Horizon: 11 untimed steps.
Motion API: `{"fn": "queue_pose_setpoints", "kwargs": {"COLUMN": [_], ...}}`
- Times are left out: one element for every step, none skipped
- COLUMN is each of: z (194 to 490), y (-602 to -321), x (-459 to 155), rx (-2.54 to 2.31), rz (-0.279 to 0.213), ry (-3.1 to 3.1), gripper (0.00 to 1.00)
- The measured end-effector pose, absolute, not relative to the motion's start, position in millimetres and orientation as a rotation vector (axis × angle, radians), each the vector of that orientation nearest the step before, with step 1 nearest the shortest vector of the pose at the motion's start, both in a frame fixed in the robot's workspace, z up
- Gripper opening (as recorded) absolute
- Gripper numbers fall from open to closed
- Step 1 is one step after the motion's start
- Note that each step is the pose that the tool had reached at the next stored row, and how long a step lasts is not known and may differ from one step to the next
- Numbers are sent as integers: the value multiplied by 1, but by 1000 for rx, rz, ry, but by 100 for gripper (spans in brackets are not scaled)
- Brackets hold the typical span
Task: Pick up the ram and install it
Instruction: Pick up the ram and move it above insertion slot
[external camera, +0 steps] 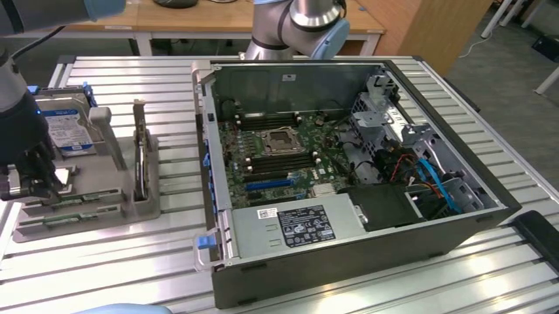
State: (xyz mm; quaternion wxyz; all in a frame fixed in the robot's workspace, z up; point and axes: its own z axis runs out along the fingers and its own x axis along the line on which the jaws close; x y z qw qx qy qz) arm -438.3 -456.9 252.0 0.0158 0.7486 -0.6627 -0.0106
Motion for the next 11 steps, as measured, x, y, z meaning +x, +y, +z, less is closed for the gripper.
{"fn": "queue_pose_setpoints", "kwargs": {"z": [251,249,248,247,246,245,243,242,241,239,238], "y": [-457,-457,-457,-457,-457,-457,-458,-458,-459,-459,-460], "x": [-438,-438,-438,-438,-438,-438,-438,-438,-438,-438,-438], "rx": [2328,2329,2329,2329,2329,2329,2329,2329,2329,2329,2329], "rz": [-33,-32,-32,-32,-31,-31,-31,-31,-31,-31,-31], "ry": [-2061,-2061,-2062,-2062,-2062,-2062,-2062,-2062,-2062,-2062,-2062], "gripper": [29,29,29,29,29,29,29,29,29,29,29]}}
